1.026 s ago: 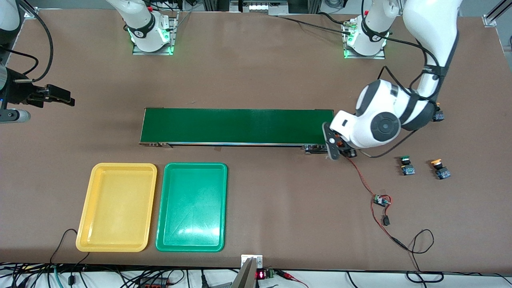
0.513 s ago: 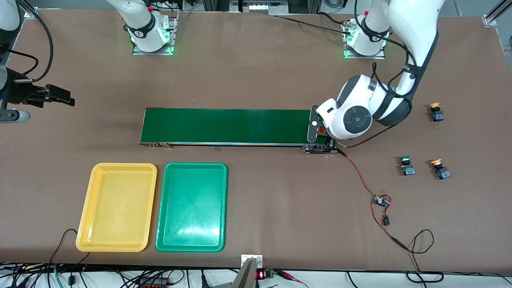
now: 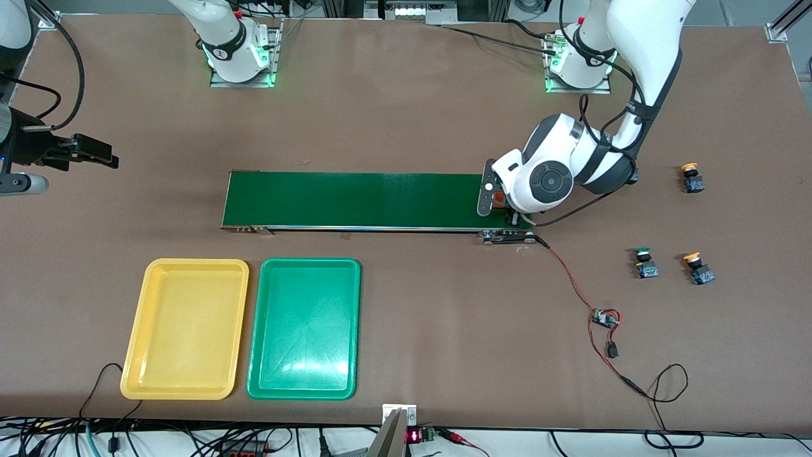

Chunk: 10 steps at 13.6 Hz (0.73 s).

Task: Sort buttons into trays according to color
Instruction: 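Carry the cylinder onto the green belt and open the left gripper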

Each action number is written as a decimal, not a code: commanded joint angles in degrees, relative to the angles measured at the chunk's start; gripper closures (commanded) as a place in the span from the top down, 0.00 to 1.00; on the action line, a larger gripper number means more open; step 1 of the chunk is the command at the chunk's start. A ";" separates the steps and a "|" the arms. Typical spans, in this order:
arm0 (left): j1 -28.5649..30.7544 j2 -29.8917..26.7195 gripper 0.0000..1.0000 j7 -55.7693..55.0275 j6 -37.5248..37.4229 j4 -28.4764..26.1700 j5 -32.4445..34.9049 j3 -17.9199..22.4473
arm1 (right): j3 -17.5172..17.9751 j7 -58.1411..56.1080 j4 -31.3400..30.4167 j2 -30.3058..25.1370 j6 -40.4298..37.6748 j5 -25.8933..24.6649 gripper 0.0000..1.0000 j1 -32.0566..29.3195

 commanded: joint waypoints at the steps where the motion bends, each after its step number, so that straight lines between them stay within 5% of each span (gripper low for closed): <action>1: 2.61 -5.33 1.00 1.89 -0.23 -0.69 -0.71 0.58 | 0.13 0.06 -0.68 -0.63 0.18 0.81 1.00 -0.27; 5: 12.89 -6.22 1.00 1.80 3.01 2.48 -2.64 0.94 | 0.13 -0.03 -0.68 -0.63 0.10 0.81 1.00 -0.27; 8: 13.88 -5.87 1.00 -1.51 3.28 3.18 -2.29 6.73 | 0.13 0.06 -0.68 -0.63 0.09 0.81 1.00 -0.27; 10: 13.88 -5.17 1.00 -14.56 3.11 3.10 -1.07 10.85 | 0.22 0.06 -0.68 -0.63 0.10 0.81 1.00 -0.18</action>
